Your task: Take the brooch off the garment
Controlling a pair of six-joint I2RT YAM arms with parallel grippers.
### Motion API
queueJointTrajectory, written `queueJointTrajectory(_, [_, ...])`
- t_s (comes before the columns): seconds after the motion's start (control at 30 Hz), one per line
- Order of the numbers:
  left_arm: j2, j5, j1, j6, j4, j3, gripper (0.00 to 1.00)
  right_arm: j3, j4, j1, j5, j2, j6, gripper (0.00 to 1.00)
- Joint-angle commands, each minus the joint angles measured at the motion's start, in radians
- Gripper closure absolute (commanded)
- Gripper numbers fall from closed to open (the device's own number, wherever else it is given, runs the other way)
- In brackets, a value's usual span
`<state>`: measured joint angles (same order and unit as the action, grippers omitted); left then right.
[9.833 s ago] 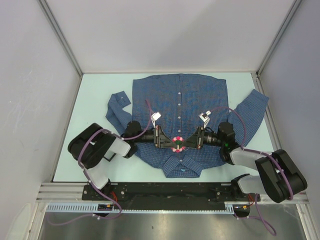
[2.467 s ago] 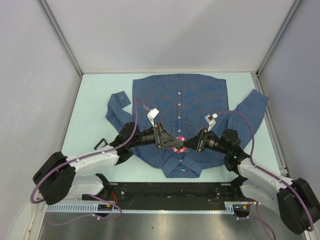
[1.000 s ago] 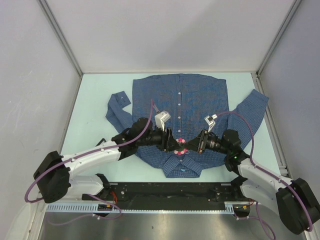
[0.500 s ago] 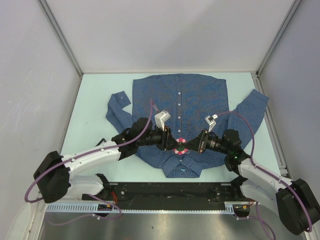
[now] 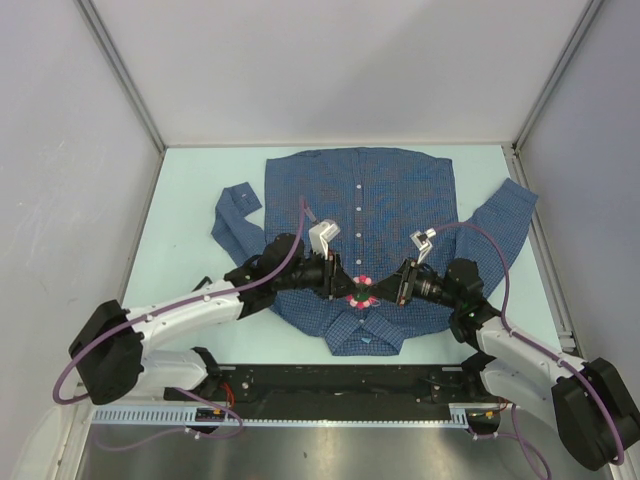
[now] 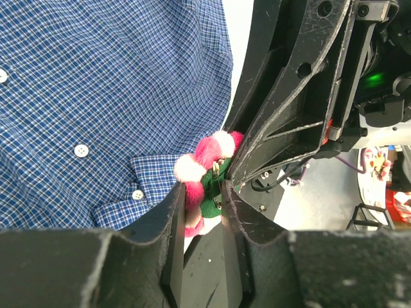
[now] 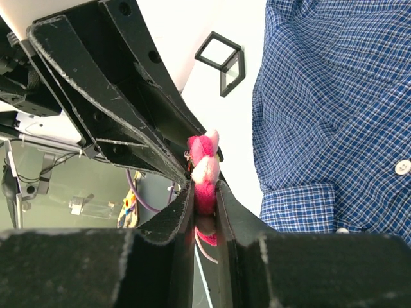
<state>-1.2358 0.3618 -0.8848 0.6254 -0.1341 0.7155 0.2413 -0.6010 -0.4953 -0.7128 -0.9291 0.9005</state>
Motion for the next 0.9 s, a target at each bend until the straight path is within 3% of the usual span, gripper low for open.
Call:
queueJointTrajectory(0.0, [-0.014,0.098,-0.014,0.046,-0.144,0.009,0.71,0.013,-0.06,-0.023,-0.033,0.004,-0.014,1.0])
queueJointTrajectory(0.6, [-0.022,0.155,-0.008,0.073,-0.182,0.009,0.77,0.012,-0.085,-0.032,-0.042,-0.002,-0.012,1.0])
queueJointTrajectory(0.87, [-0.037,0.193,-0.008,0.068,-0.2,0.015,0.74,0.013,-0.083,-0.043,-0.042,-0.013,-0.025,1.0])
